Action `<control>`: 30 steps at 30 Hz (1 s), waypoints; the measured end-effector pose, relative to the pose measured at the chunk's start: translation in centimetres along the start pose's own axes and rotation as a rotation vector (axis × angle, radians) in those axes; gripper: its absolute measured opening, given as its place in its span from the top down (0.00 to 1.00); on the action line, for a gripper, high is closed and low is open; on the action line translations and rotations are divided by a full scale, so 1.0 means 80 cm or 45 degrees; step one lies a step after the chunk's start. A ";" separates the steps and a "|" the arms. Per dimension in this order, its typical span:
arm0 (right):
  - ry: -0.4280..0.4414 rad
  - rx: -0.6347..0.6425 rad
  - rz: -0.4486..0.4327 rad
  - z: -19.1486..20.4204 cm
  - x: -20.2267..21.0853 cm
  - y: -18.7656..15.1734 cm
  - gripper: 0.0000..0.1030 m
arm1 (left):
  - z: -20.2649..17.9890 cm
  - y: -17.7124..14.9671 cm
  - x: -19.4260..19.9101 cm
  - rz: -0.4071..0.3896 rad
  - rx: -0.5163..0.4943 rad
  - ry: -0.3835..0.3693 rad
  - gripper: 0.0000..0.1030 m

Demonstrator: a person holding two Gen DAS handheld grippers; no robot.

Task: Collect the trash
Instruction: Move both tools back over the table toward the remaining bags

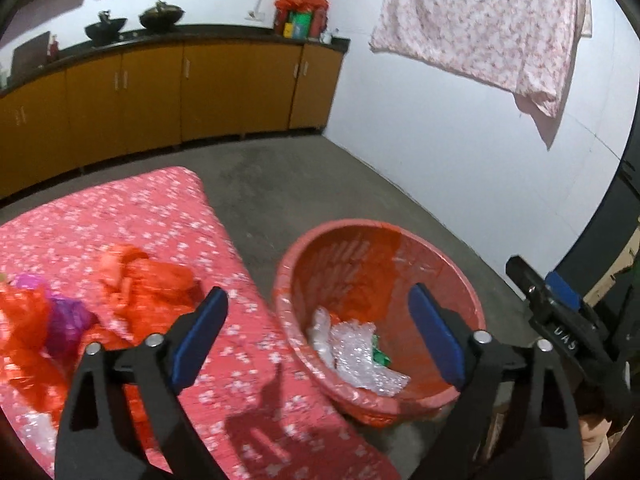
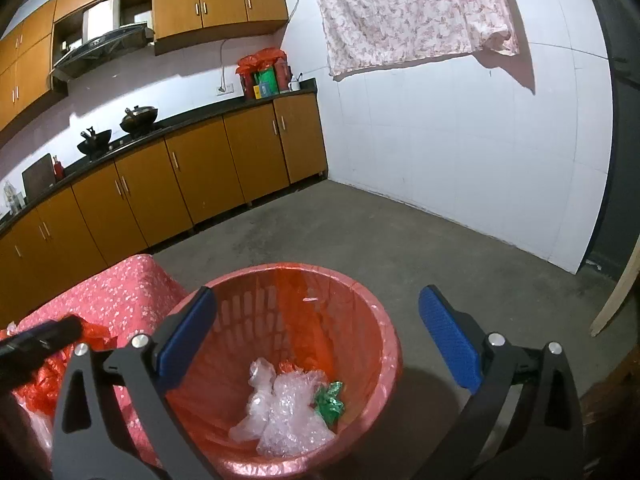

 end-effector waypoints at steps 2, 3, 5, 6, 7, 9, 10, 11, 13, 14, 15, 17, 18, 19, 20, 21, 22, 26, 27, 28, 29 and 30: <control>0.006 -0.009 -0.003 0.004 0.004 -0.001 0.04 | 0.012 0.004 0.014 -0.023 0.013 0.021 0.09; 0.018 -0.019 -0.015 0.008 0.007 -0.001 0.04 | 0.019 0.005 0.023 -0.036 0.023 0.034 0.08; 0.029 -0.021 -0.019 0.015 0.013 -0.001 0.04 | 0.033 0.011 0.039 -0.062 0.043 0.058 0.07; 0.040 -0.013 -0.016 0.021 0.015 -0.002 0.04 | 0.040 0.013 0.048 -0.077 0.051 0.072 0.06; 0.052 -0.002 -0.011 0.028 0.016 -0.002 0.04 | 0.047 0.015 0.056 -0.092 0.058 0.085 0.05; 0.074 0.022 -0.001 0.041 0.020 -0.003 0.04 | 0.065 0.017 0.075 -0.127 0.069 0.123 0.05; 0.085 0.035 0.006 0.047 0.022 -0.004 0.04 | 0.074 0.018 0.084 -0.143 0.073 0.144 0.04; 0.107 0.064 0.017 0.060 0.024 -0.005 0.04 | 0.089 0.019 0.098 -0.167 0.079 0.176 0.04; 0.142 0.106 0.025 0.082 0.030 -0.005 0.04 | 0.116 0.017 0.120 -0.202 0.092 0.230 0.03; 0.157 0.121 0.026 0.091 0.031 -0.005 0.04 | 0.133 0.016 0.131 -0.217 0.100 0.258 0.03; 0.178 0.141 0.028 0.104 0.033 -0.006 0.04 | 0.152 0.015 0.143 -0.231 0.109 0.296 0.03; 0.210 0.173 0.033 0.125 0.037 -0.008 0.04 | 0.190 0.009 0.164 -0.249 0.126 0.371 0.03; 0.225 0.186 0.034 0.136 0.038 -0.010 0.04 | 0.212 0.004 0.174 -0.254 0.136 0.416 0.03; 0.237 0.195 0.036 0.145 0.039 -0.010 0.04 | 0.232 0.000 0.182 -0.255 0.145 0.459 0.03; 0.259 0.208 0.041 0.159 0.039 -0.012 0.04 | 0.256 -0.006 0.191 -0.250 0.162 0.515 0.03; 0.285 0.215 0.048 0.172 0.039 -0.015 0.04 | 0.277 -0.012 0.198 -0.244 0.181 0.560 0.03; 0.308 0.219 0.054 0.184 0.038 -0.017 0.04 | 0.301 -0.019 0.206 -0.240 0.203 0.604 0.03; 0.373 0.242 0.097 0.229 0.030 -0.030 0.04 | 0.378 -0.048 0.224 -0.195 0.260 0.768 0.03; 0.392 0.249 0.115 0.242 0.026 -0.035 0.04 | 0.393 -0.056 0.225 -0.177 0.274 0.797 0.03; 0.410 0.259 0.132 0.255 0.022 -0.039 0.04 | 0.411 -0.066 0.224 -0.153 0.296 0.822 0.03; 0.424 0.271 0.145 0.266 0.019 -0.044 0.04 | 0.424 -0.073 0.223 -0.136 0.313 0.835 0.03; 0.437 0.289 0.157 0.279 0.016 -0.049 0.04 | 0.432 -0.077 0.222 -0.124 0.323 0.843 0.03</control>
Point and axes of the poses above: each gripper's, at about its wrist camera, not at the fingertips, and x roughly against the way its jaws point, z to its left, y to its top, the point moved 10 cm from there along -x, roughly the way its jaws point, and after that the axes turned 1 degree about -y, right-handed, at the moved point
